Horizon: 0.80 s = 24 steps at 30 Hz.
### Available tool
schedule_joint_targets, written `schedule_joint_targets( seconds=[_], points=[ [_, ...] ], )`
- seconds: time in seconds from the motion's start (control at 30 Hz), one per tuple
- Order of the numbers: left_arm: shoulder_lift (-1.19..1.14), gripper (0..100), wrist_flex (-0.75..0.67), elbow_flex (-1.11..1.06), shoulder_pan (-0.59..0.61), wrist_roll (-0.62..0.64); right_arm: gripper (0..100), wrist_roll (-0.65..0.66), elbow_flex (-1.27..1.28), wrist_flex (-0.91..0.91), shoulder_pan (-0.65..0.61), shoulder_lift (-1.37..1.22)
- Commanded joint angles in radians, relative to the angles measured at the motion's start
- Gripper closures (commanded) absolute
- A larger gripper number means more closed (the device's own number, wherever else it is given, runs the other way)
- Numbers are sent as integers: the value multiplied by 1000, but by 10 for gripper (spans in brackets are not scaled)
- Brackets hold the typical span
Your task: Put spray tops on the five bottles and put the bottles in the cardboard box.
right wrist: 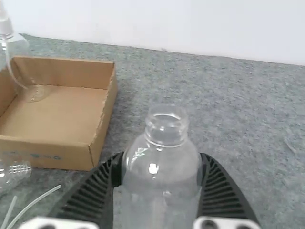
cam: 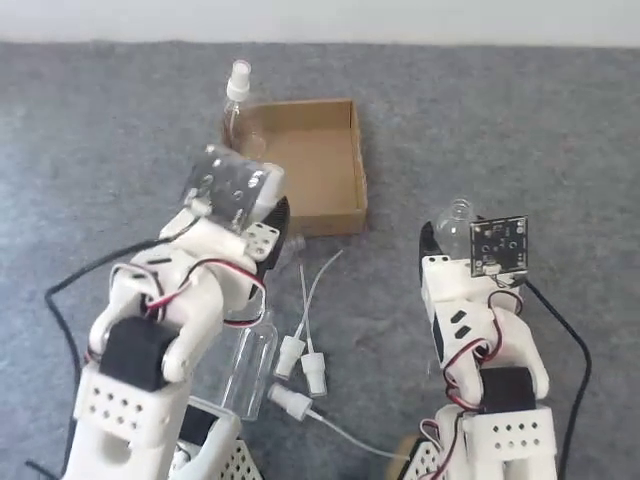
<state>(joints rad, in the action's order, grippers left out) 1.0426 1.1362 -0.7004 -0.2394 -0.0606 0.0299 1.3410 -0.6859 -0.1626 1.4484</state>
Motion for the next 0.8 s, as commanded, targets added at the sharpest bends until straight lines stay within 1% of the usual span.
schedule_joint_targets(
  seconds=[0.0,0.23,0.33,0.47,0.63,0.77],
  points=[
    [127,987,-104,-76,28,81,883,-3,2,24,-45,21],
    [210,987,-129,-110,49,143,884,-3,5,24,-114,21],
    [233,987,-129,-111,49,149,887,-2,6,22,-154,21],
    [269,987,-135,-116,49,218,887,-2,21,25,-183,21],
    [333,987,-204,-179,49,256,887,-2,23,25,-246,21],
    [407,987,-269,-252,49,253,887,-2,40,38,-298,21]
  ],
)
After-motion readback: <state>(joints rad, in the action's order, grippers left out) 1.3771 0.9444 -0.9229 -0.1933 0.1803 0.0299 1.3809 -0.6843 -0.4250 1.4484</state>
